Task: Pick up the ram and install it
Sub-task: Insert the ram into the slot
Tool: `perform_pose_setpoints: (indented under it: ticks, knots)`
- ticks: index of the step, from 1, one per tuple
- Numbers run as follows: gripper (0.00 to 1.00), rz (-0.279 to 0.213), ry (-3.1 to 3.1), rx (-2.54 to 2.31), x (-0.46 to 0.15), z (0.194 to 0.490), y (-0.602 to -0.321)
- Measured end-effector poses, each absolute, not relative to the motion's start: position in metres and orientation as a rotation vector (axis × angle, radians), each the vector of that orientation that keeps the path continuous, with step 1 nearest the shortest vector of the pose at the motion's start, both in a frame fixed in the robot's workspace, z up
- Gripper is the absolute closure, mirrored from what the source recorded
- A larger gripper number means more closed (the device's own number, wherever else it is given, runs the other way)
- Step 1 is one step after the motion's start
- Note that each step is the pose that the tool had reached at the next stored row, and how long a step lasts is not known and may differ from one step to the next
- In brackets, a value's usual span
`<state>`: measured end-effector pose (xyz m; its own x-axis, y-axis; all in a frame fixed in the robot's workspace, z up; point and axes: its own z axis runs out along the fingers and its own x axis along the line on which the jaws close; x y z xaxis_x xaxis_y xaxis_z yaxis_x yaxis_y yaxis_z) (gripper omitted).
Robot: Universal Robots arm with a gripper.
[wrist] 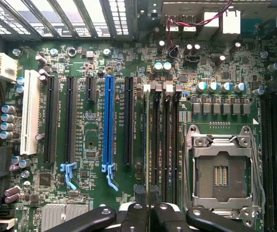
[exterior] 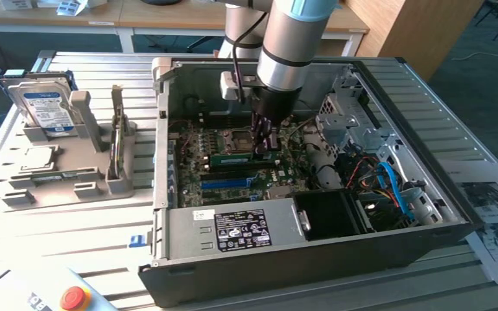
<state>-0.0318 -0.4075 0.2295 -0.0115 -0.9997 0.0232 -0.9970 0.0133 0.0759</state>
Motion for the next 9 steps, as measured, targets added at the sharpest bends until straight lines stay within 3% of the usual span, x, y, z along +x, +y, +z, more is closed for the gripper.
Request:
perform_pose_setpoints:
  ticks: [9]
  knots:
    - [0.88,-0.056,-2.186,2.159,-0.0321,0.2279,-0.4075]
